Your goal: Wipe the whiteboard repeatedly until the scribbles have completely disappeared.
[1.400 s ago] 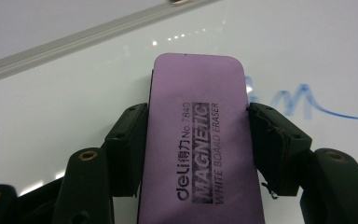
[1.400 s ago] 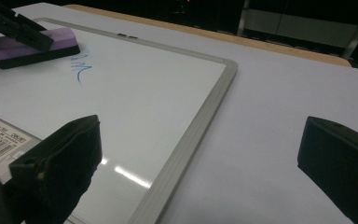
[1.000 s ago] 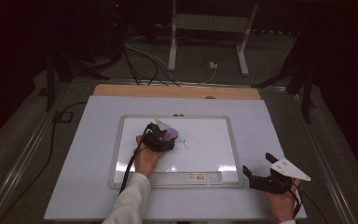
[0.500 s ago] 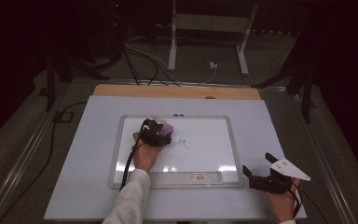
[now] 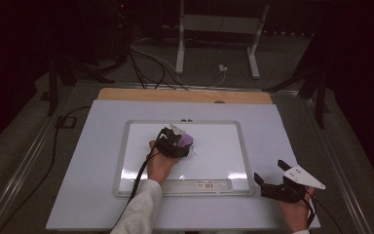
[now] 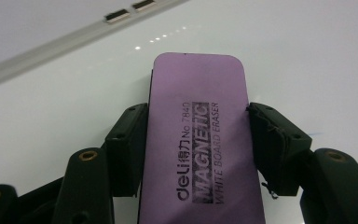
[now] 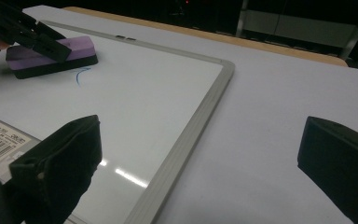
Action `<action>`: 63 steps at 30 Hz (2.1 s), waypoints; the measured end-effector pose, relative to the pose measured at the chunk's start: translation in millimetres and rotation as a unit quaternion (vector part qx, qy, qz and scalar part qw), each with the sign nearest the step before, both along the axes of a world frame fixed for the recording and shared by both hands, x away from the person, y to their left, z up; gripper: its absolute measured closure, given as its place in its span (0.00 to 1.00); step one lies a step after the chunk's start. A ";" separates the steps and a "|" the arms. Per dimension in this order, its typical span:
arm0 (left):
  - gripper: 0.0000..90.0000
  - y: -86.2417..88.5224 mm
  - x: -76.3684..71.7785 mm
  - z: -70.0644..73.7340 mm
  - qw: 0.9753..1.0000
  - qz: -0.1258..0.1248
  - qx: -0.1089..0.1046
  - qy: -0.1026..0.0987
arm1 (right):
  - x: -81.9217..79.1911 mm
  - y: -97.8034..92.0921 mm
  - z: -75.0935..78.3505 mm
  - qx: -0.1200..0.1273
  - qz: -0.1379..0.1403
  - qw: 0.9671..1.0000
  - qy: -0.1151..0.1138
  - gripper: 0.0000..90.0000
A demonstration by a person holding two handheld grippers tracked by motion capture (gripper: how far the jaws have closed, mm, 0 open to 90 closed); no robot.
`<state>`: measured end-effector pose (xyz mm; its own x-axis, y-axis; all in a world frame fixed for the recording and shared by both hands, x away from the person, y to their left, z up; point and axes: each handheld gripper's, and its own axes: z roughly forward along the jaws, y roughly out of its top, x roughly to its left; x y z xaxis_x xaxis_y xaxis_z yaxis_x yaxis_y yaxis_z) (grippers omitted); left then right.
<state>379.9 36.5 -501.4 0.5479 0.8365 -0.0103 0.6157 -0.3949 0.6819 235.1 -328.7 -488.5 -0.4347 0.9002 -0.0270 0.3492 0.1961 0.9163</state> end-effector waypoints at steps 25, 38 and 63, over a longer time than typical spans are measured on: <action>0.47 -7.8 -10.4 1.1 0.999 -0.026 -0.009 0.016 | 0.6 2.2 -0.7 -0.001 0.002 1.000 0.003 0.00; 0.47 -25.9 -28.9 0.9 0.995 -0.092 -0.018 0.018 | 0.5 2.8 -0.7 -0.002 0.003 1.000 0.004 0.00; 0.47 -10.0 -8.2 3.0 1.000 -0.015 -0.001 0.023 | 0.5 2.9 -0.7 -0.002 0.004 1.000 0.003 0.00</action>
